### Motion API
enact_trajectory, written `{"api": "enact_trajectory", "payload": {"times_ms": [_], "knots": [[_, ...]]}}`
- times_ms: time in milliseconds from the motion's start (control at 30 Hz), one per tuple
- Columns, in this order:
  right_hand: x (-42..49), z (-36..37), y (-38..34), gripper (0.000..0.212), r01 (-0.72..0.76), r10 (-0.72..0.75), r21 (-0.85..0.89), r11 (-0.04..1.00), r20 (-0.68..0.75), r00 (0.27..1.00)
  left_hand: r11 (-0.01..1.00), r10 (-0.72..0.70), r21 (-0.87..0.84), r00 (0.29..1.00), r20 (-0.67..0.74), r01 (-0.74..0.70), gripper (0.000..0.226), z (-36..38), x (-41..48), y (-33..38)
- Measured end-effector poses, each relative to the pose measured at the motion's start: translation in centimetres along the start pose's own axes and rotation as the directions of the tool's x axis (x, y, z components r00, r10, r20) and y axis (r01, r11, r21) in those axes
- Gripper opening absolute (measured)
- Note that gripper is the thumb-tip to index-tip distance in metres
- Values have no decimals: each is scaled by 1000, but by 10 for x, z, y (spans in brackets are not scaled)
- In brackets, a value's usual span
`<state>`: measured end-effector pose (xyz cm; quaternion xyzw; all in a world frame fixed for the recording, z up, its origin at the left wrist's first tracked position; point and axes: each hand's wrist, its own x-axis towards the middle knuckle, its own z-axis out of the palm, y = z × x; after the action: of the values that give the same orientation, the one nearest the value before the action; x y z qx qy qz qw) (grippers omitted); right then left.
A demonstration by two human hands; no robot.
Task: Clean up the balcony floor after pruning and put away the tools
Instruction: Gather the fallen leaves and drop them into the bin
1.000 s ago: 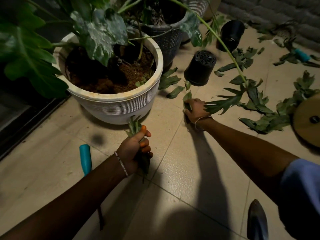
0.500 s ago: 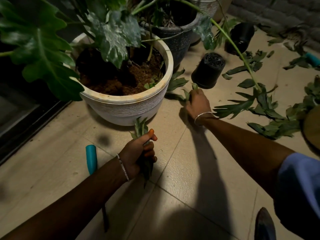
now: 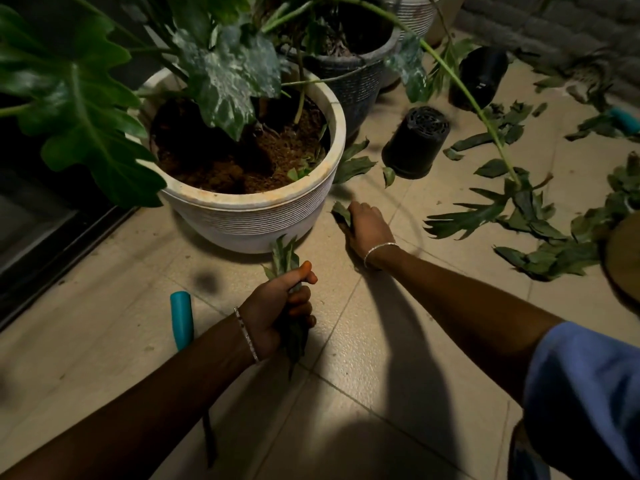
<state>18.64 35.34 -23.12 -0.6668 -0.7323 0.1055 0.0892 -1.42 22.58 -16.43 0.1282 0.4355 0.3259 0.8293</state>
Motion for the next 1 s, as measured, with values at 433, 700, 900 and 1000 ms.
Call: {"api": "enact_trajectory", "payload": {"times_ms": [433,700,900,1000], "knots": [[-108,-18,22,11,-130,115,140,982,109,987,994,-108,20,994,5,108,27,34,27,-24],[-157,-33,57,32,-280,250,228,933,151,956,988,-148,42,989,8,147,32,63,45,-41],[-173,-38,67,20,-130,107,95,987,218,970,984,-163,77,987,8,162,33,76,55,-51],[-184,-43,69,19,-138,101,149,979,231,968,980,-182,81,983,12,180,33,80,58,-56]]}}
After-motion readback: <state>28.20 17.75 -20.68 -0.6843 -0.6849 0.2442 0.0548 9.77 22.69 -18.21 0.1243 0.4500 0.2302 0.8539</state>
